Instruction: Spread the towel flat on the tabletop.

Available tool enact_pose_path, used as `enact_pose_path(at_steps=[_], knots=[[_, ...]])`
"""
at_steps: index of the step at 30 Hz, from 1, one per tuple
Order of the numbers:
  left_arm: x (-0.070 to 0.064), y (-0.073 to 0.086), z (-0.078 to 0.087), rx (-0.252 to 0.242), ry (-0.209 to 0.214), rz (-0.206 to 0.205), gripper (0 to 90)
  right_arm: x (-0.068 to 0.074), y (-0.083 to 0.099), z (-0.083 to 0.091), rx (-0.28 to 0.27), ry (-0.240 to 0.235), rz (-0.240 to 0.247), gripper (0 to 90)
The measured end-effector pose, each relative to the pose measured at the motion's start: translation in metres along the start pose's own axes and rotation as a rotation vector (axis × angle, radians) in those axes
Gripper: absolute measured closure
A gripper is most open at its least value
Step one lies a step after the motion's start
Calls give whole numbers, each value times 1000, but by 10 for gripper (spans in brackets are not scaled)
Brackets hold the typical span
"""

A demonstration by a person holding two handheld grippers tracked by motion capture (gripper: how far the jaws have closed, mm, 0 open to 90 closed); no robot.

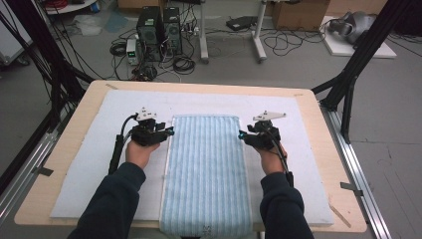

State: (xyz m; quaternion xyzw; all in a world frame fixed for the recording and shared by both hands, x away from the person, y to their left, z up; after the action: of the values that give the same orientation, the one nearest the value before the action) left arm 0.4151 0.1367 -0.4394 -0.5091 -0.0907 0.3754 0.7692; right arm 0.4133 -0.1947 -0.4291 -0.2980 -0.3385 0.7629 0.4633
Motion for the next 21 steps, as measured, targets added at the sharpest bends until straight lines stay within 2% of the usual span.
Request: enact_pose_path(at_steps=[3, 5, 8, 10, 12, 14, 15, 17, 20, 21], knots=[[-13, 13, -1, 43, 29, -18, 598, 12, 18, 10, 0, -32, 11, 586], [-19, 21, -2, 55, 44, -25, 635, 20, 29, 13, 21, -40, 35, 600], [-25, 31, -8, 124, 57, -38, 638, 31, 40, 13, 47, -53, 74, 620], [-29, 34, -11, 138, 61, -43, 645, 36, 45, 12, 62, -64, 86, 620], [-30, 38, -15, 146, 38, -42, 658, 40, 50, 8, 89, -62, 103, 620], [-28, 44, -18, 175, 31, -34, 669, 43, 55, 4, 126, -51, 136, 619], [-28, 44, -18, 154, 21, -31, 679, 43, 56, 5, 119, -50, 133, 619], [-27, 45, -18, 142, 9, -19, 714, 41, 57, 6, 118, -49, 132, 617], [-28, 46, -18, 157, -7, -65, 729, 37, 60, 9, 114, -49, 115, 590], [-28, 46, -18, 152, -10, -61, 727, 36, 61, 10, 116, -47, 108, 556]])
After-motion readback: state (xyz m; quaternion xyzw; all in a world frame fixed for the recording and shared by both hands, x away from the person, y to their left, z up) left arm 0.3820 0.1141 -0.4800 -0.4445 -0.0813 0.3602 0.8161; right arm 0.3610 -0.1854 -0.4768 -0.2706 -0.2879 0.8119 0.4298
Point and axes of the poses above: each handheld gripper's, and its own axes: z roughly backward along the jaws, y roughly out of its underside, x roughly to its left, the point moved 5 cm from there along -z, roughly forward along the jaws, and after that the axes turned 15 degrees about y, right-handed, at the moved point
